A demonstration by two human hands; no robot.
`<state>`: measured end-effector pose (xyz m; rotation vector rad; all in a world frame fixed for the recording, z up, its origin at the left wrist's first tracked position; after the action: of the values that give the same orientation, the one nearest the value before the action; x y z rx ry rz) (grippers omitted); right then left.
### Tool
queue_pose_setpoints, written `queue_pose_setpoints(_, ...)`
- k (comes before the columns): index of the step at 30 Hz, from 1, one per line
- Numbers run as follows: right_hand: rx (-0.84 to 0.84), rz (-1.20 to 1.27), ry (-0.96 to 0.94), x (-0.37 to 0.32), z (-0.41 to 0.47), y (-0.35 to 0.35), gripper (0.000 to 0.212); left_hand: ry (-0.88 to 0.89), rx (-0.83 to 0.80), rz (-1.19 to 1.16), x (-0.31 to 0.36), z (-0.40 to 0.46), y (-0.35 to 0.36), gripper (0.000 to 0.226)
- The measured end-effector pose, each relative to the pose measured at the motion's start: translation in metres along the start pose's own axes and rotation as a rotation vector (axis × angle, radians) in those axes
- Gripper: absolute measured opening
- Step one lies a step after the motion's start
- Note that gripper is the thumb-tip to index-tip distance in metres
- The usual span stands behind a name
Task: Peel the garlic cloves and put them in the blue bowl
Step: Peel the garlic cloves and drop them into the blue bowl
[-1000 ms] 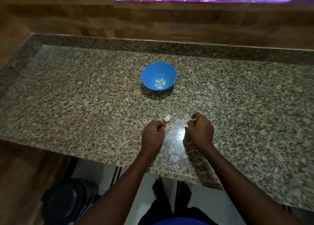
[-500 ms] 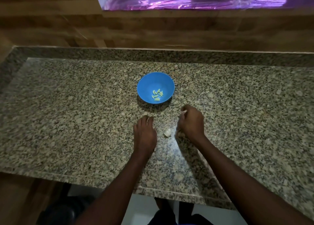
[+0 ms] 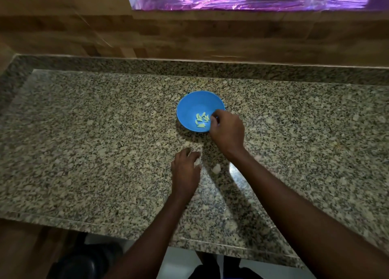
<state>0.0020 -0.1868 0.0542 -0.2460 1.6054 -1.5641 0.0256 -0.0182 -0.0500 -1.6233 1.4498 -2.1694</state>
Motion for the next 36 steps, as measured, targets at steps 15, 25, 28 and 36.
queue_pose_setpoints(15, -0.485, 0.723, 0.696, 0.114, -0.144, 0.032, 0.006, -0.212, -0.188, -0.675, 0.057, -0.042, 0.033, 0.028)
queue_pose_setpoints(25, -0.517, 0.824, 0.706, 0.119, -0.147, 0.014, 0.006, -0.371, -0.254, -0.921, 0.073, -0.047, 0.033, 0.021)
queue_pose_setpoints(28, -0.511, 0.799, 0.703, 0.118, -0.143, 0.010, 0.004, -0.420, -0.252, -0.977, 0.076, -0.047, 0.032, 0.024)
queue_pose_setpoints(36, -0.504, 0.777, 0.716, 0.110, -0.139, 0.004, 0.015, -0.420, -0.223, -0.971, 0.066, -0.044, 0.036, 0.026)
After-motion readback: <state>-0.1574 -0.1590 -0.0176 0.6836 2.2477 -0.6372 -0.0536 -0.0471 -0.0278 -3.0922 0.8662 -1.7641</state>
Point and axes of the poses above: each hand's wrist, its own z-axis towards the middle knuckle, its own y-axis out of the palm, x = y × z, the point moved 5 cm from there along z, towards the middle knuckle, and after that the axes turned 13 degrees about -z, right-handed, at the moved point
